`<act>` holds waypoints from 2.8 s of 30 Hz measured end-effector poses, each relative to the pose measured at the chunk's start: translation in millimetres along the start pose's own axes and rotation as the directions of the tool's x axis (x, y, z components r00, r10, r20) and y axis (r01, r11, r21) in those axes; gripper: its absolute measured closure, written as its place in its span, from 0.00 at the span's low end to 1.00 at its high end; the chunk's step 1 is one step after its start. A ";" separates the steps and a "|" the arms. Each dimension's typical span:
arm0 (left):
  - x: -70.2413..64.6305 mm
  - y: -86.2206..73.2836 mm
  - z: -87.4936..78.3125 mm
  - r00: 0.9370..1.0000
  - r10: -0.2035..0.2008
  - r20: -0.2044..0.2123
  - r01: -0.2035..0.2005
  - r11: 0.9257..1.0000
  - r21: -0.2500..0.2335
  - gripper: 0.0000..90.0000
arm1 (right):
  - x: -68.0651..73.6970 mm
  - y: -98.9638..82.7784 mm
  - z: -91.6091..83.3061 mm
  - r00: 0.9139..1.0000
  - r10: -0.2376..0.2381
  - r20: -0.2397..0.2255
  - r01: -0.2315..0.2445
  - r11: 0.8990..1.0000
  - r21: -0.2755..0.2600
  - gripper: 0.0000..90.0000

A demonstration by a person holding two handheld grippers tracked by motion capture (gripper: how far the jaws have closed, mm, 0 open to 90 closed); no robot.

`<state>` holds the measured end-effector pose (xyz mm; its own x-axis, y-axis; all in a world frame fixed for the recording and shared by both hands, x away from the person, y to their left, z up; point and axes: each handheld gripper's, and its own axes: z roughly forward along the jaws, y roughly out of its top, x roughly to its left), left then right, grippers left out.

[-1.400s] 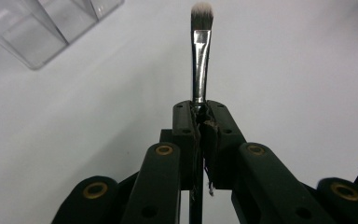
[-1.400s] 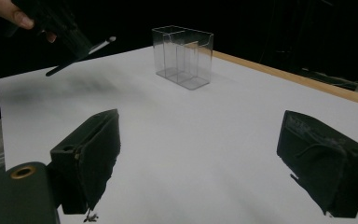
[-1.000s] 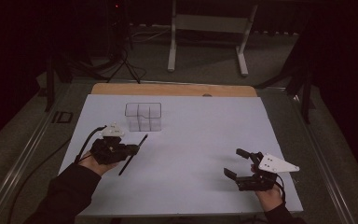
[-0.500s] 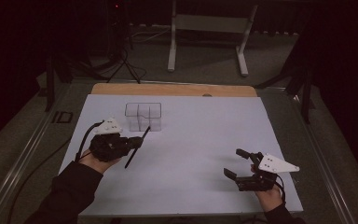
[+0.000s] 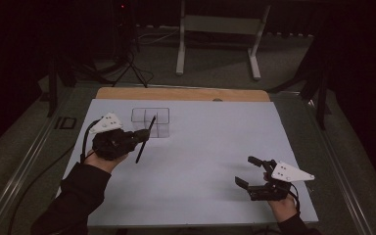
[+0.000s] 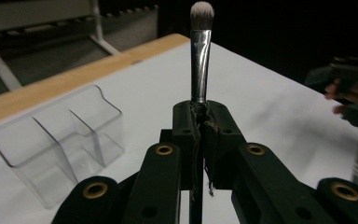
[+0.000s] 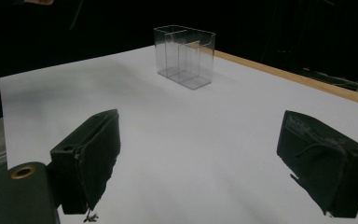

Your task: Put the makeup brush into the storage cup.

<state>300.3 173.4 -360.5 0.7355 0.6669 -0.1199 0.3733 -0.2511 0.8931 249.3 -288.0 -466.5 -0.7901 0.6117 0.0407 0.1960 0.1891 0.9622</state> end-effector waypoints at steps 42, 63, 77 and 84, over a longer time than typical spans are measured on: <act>21.1 36.8 23.2 0.984 -0.047 -0.169 -0.001 0.961 -0.275 0.94 | 0.7 -0.2 0.4 1.000 -0.002 -0.007 0.002 1.000 0.000 0.15; 41.7 36.9 66.2 0.956 -0.096 -0.276 0.000 0.945 -0.328 0.94 | 0.7 -0.5 -0.1 1.000 -0.002 -0.010 0.002 1.000 0.002 0.15; 65.7 20.9 96.6 0.925 -0.176 -0.338 0.047 0.933 -0.357 0.94 | 0.9 -0.3 -0.7 1.000 -0.004 -0.015 0.004 1.000 -0.001 0.15; 75.0 8.4 109.6 0.914 -0.165 -0.371 0.021 0.932 -0.362 0.94 | 1.0 -0.3 -0.8 1.000 -0.001 -0.018 0.001 1.000 -0.002 0.15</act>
<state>420.6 144.4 -409.6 0.4009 0.9111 -0.0958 0.1592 0.0337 0.9867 248.1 -288.0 -466.5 -0.8005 0.5977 0.0444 0.1940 0.1882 0.9628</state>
